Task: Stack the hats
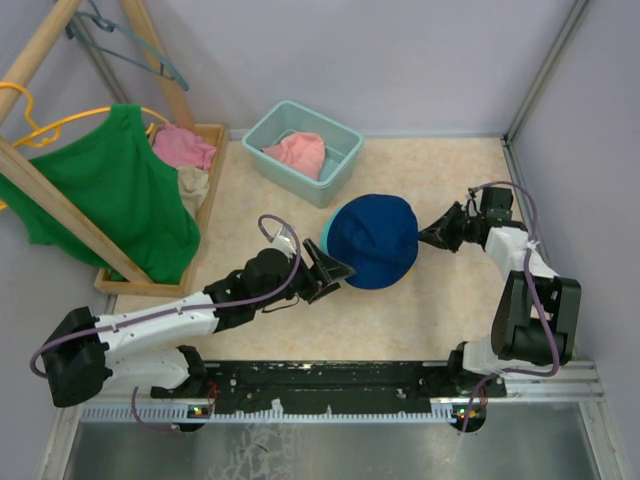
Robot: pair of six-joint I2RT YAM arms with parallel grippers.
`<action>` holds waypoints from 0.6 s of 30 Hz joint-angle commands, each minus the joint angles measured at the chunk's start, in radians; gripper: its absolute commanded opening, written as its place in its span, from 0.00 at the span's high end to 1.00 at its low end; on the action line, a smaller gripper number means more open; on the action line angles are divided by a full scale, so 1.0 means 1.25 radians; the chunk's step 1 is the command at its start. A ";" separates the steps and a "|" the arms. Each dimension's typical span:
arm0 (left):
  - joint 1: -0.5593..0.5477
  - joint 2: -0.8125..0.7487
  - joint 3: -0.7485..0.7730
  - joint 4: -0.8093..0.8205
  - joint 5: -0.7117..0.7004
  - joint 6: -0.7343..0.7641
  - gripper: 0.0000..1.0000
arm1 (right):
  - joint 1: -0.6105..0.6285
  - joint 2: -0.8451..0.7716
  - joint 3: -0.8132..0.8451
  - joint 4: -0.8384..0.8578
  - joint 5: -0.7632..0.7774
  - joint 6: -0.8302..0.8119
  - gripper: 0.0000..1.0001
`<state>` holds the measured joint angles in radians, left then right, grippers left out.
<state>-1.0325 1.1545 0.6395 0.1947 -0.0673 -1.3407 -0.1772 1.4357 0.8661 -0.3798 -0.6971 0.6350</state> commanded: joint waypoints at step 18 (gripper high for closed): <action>-0.049 0.133 0.004 0.209 -0.158 0.020 0.19 | 0.000 -0.026 0.013 -0.023 -0.002 -0.013 1.00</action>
<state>-1.0847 1.3025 0.6308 0.3809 -0.2192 -1.3323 -0.1772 1.4353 0.8719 -0.4126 -0.6937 0.6277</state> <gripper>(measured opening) 0.828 0.007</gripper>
